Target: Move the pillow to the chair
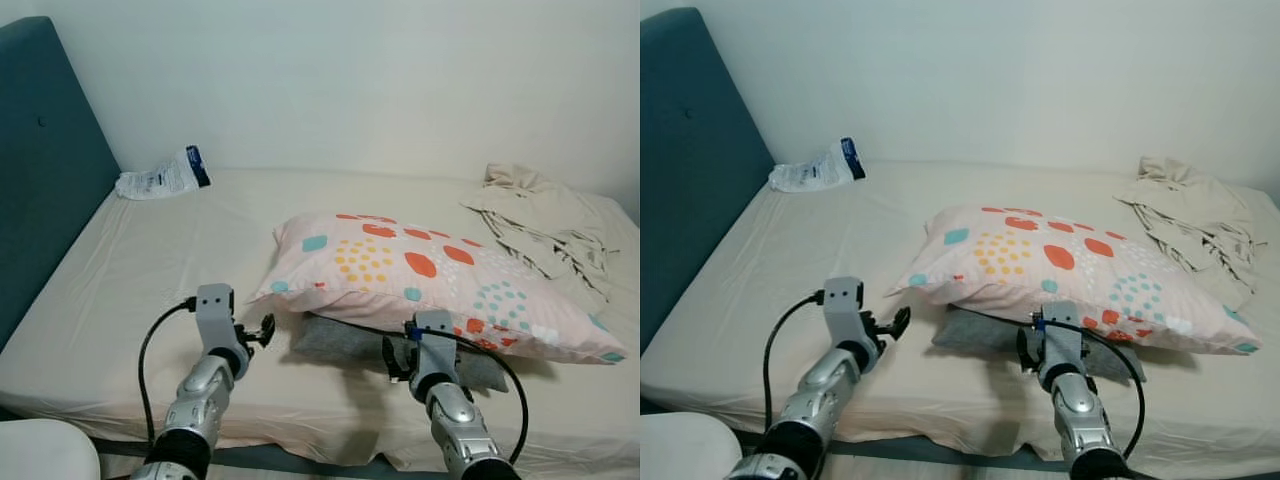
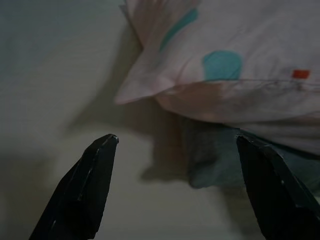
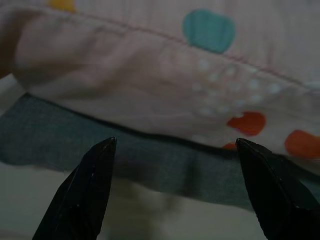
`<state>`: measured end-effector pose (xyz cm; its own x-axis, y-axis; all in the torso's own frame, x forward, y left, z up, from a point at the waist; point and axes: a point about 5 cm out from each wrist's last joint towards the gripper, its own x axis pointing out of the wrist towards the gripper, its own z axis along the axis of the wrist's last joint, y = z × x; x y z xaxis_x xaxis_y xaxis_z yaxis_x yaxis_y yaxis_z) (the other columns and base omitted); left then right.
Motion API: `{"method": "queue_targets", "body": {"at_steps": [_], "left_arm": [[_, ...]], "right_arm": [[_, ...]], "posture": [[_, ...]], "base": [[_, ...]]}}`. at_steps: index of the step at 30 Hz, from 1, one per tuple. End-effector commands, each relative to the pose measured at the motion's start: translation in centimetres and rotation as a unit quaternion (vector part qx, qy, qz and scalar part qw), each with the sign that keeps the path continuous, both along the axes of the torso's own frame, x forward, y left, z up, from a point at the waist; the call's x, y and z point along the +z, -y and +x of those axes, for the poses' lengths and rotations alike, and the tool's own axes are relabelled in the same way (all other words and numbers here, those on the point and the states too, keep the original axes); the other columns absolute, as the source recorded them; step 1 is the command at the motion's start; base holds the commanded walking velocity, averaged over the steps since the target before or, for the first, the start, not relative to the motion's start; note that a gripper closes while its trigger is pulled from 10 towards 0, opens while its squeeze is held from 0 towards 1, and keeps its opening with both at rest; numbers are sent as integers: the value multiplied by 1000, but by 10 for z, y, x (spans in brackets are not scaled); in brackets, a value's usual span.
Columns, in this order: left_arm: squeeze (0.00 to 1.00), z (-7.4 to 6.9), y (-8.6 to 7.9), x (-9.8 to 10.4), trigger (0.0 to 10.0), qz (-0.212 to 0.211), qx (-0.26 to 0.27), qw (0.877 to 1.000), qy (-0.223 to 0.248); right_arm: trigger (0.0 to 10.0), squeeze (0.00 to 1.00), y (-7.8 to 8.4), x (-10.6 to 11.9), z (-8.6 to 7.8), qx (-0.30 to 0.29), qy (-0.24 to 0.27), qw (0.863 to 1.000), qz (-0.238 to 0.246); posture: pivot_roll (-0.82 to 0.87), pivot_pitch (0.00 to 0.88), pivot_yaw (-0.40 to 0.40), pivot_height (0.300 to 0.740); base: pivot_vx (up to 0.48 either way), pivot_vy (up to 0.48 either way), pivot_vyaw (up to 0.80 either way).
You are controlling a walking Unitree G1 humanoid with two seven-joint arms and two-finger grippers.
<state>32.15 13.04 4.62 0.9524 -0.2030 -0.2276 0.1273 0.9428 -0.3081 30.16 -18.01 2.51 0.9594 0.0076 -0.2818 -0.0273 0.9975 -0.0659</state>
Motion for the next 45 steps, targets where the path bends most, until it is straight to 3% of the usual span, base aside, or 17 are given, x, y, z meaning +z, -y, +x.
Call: {"method": "queue_targets", "body": {"at_steps": [1, 6, 9, 11, 12, 13, 15, 19, 25, 31, 38, 44, 45], "left_arm": [[0, -1, 0, 0, 10000, -12, -7, 1000, 2], [0, 0, 2, 8, 10000, -48, -32, 998, 23], [0, 0, 3, 9, 10000, -65, -36, 997, 24], [0, 2, 5, 12, 10000, -147, -24, 989, 24], [0, 2, 5, 12, 10000, -147, -24, 989, 24], [0, 4, 4, 15, 10000, -185, -17, 982, 23], [0, 7, 2, 18, 10000, -200, -6, 979, 28], [0, 11, -7, 25, 10000, -159, 16, 986, 53], [0, 19, -8, 34, 10000, -163, -6, 985, 51], [0, 25, -10, 34, 10000, -161, 5, 986, 30], [0, 29, 2, 35, 10000, -137, -15, 990, 13], [0, 34, 2, 47, 10000, -172, -41, 984, 35], [0, 35, 0, 50, 10000, -152, -48, 986, 50]], "right_arm": [[10000, 0, -1, 11, 8, 6, 18, 1000, 2], [10000, 0, -4, 38, 23, 35, 71, 997, 8], [10000, 0, -6, 44, 28, 48, 77, 996, 6], [10000, 0, -8, 44, 29, 71, 71, 995, -16], [10000, 0, -8, 44, 29, 71, 71, 995, -16], [10000, 0, -8, 44, 29, 72, 71, 995, -20], [10000, 0, -7, 44, 29, 70, 72, 995, -21], [10000, 0, -6, 51, 30, 81, 89, 992, -34], [10000, 0, -2, 58, 32, 81, 102, 991, -26], [10000, 0, -2, 59, 31, 80, 106, 991, -28], [10000, 0, 2, 55, 27, 74, 97, 992, -38], [10000, 0, 2, 53, 25, 77, 92, 992, -39], [10000, 0, 1, 51, 25, 77, 87, 993, -30]], "posture": [[-70, 67, -13, 740], [-74, 66, -16, 720], [-77, 67, -18, 710], [-83, 71, -19, 690], [-83, 71, -19, 690], [-82, 72, -24, 680], [-82, 76, -28, 670], [-83, 83, -25, 665], [-83, 82, -20, 645], [-94, 80, -11, 625], [-90, 86, -21, 620], [-90, 97, -18, 600], [-89, 103, -15, 600]], "base": [[0, 0, 0], [0, 0, 0], [0, 0, 0], [0, 0, 0], [0, 0, 0], [0, 0, 0], [0, 0, 0], [0, 0, 0], [0, 0, 0], [0, 0, 0], [0, 0, 0], [0, 0, 0], [0, 0, 0]]}}
